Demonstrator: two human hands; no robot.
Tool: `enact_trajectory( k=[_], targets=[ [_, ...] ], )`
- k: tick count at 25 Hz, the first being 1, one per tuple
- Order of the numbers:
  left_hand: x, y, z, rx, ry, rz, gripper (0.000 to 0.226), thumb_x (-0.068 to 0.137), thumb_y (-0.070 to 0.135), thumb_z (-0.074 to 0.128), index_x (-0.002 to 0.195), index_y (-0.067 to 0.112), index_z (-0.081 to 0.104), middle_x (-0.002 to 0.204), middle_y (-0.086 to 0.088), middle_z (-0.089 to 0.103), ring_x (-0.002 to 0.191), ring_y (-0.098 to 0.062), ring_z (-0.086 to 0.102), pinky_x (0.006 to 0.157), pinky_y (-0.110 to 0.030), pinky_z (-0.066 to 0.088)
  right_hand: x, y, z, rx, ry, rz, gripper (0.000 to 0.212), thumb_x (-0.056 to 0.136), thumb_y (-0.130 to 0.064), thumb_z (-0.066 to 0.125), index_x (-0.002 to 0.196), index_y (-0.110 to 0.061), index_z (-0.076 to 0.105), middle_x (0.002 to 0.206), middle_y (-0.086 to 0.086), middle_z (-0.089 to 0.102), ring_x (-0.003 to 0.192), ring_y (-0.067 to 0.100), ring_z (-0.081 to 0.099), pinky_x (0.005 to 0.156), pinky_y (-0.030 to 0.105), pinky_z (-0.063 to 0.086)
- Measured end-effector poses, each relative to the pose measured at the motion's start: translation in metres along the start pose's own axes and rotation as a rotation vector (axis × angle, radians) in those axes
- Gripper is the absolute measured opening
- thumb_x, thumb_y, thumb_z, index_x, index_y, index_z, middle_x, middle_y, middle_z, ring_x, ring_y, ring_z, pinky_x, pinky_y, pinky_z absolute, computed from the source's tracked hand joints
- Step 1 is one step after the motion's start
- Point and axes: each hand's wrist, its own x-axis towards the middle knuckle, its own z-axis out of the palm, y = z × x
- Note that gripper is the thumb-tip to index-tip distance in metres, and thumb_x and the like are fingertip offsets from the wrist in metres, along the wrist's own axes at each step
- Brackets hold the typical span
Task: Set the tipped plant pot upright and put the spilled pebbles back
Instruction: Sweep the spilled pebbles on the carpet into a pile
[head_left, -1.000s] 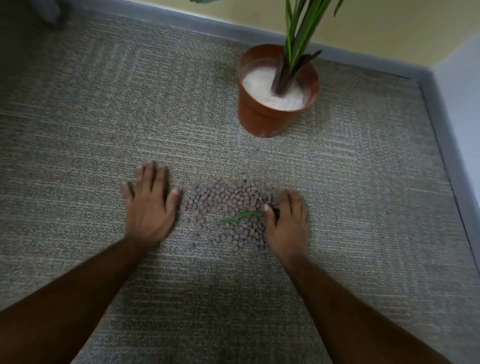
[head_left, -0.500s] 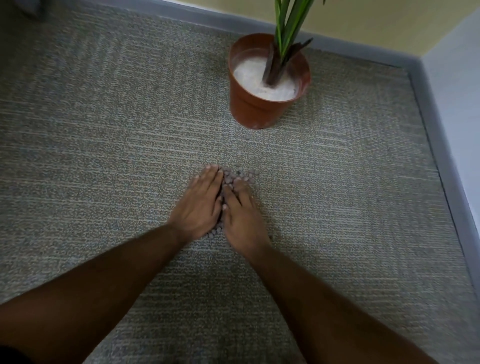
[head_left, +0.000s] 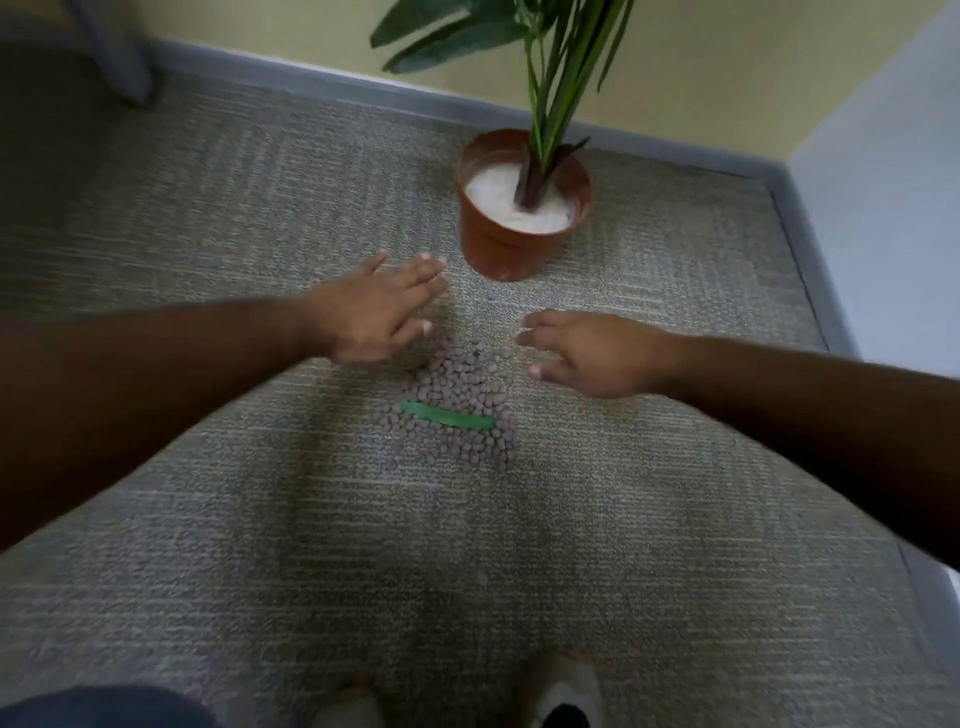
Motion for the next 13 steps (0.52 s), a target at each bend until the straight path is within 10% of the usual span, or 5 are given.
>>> enact_trajectory(
  k=[13],
  targets=[
    [-0.010,0.049,-0.007,0.063,-0.013,-0.116,0.071,0.105,0.057,0.011,0.162,0.021,-0.010,0.169,-0.004,-0.016,0.156,-0.018,-0.015,0.127,-0.049,-0.008,0.040,0.017,0.090,0.164,0.132,0.082,0.066,0.102,-0.054,0.044,0.157,-0.018,0.031,0.164,0.004,0.031,0.148,0.025,0.033,0.119,0.044,0.032]
  ],
)
